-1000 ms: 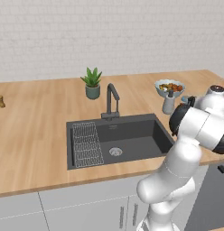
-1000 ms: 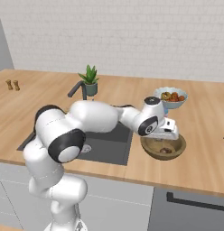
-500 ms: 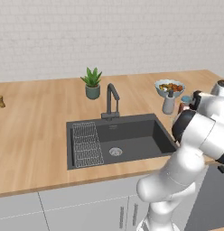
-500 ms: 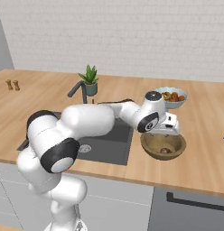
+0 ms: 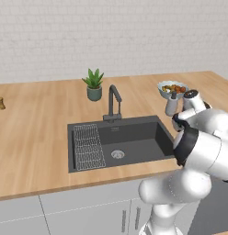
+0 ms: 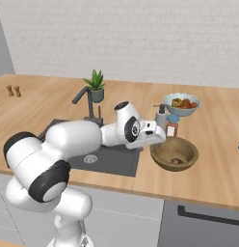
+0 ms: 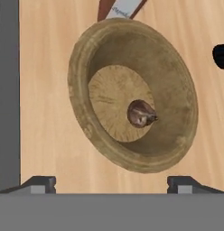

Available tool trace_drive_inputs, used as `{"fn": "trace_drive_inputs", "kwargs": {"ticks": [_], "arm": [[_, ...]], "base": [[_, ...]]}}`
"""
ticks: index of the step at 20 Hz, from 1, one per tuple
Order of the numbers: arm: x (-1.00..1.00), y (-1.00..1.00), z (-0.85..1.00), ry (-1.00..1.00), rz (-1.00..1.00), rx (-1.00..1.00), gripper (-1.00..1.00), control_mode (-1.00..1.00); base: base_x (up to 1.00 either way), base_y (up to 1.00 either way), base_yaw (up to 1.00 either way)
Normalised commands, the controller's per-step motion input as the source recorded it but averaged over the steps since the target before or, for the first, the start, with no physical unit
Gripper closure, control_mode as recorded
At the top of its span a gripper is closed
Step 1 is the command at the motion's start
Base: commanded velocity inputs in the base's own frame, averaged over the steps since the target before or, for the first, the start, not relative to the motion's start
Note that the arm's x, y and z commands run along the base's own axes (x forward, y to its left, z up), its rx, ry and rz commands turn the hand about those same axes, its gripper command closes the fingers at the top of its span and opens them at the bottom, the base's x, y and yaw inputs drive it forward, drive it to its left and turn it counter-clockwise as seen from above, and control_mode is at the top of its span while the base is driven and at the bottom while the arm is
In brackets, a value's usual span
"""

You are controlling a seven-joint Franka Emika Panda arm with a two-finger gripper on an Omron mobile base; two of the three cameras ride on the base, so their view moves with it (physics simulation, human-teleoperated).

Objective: Pick the mushroom from the sink and place it in the bowl. Then pick the bowl and place it in the microwave. Then close the microwave door and press the start button.

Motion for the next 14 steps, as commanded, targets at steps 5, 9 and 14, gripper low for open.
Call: {"fn": "trace_drive_inputs", "kwargs": {"ticks": [5,9,14], "arm": [[0.1,-0.14,-0.29,0.17,0.0,-0.01,-1.0,-1.0],[0.36,-0.18,-0.28,0.13,0.0,0.0,-1.0,-1.0],[0.3,-0.2,-0.25,0.08,0.01,0.0,-1.0,-1.0]], "base": [[0.0,0.0,0.0],[0.0,0.0,0.0],[0.0,0.0,0.0]]}}
